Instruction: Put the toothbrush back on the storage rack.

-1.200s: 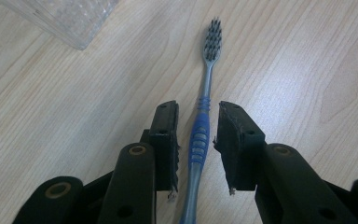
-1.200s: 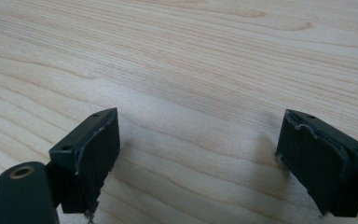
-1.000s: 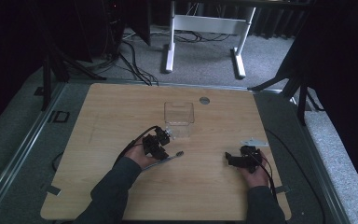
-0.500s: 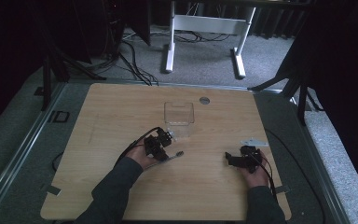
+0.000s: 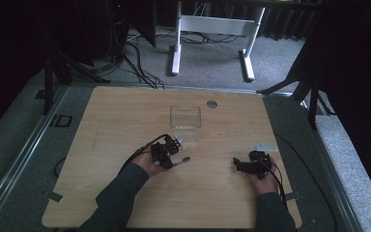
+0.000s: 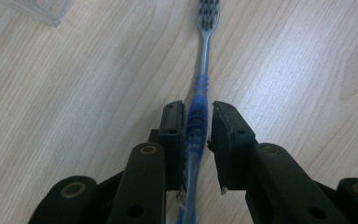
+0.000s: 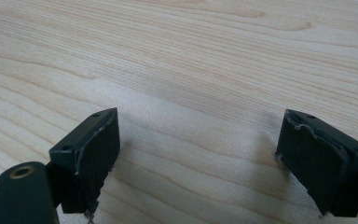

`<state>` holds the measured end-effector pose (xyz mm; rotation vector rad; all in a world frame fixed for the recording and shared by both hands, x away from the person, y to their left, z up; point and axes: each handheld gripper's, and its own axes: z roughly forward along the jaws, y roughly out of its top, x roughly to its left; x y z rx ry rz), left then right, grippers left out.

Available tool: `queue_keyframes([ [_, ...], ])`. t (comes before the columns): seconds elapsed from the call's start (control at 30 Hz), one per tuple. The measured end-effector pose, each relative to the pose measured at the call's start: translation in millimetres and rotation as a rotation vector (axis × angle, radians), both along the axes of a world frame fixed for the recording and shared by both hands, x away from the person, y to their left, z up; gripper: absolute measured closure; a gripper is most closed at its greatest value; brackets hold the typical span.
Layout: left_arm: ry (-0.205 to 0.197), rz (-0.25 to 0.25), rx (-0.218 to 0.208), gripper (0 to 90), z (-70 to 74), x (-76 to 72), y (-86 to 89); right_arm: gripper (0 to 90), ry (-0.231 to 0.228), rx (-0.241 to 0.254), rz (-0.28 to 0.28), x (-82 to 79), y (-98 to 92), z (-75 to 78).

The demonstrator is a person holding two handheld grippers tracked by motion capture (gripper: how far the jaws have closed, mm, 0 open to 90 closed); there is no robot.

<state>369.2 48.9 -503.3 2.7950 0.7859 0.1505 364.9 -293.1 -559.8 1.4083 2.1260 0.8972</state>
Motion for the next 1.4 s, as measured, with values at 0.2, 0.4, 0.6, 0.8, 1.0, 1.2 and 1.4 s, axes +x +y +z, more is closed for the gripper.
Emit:
queue_keyframes([
  [0.2,0.016,-0.009,0.025,75.1,-3.4,0.3,-1.3,12.7,0.0,0.0,0.0,0.0,0.0,0.0],
  [0.4,0.021,-0.01,0.041,75.2,-6.2,1.0,-1.8,12.7,0.0,0.0,0.0,0.0,0.0,0.0],
  [0.6,0.03,-0.01,0.052,76.0,-8.4,1.8,-2.1,12.7,0.0,0.0,0.0,0.0,0.0,0.0],
  [0.8,0.038,-0.007,0.057,76.2,-10.9,2.4,-2.2,12.7,0.0,0.0,0.0,0.0,0.0,0.0],
  [1.0,0.043,-0.002,0.06,76.6,-11.4,2.5,-1.4,12.7,0.0,0.0,0.0,0.0,0.0,0.0],
  [1.2,0.045,-0.001,0.063,76.6,-11.9,2.9,-1.1,12.7,0.0,0.0,0.0,0.0,0.0,0.0],
  [1.4,0.051,0.003,0.066,76.4,-13.9,3.4,-1.5,12.7,0.0,0.0,0.0,0.0,0.0,0.0],
])
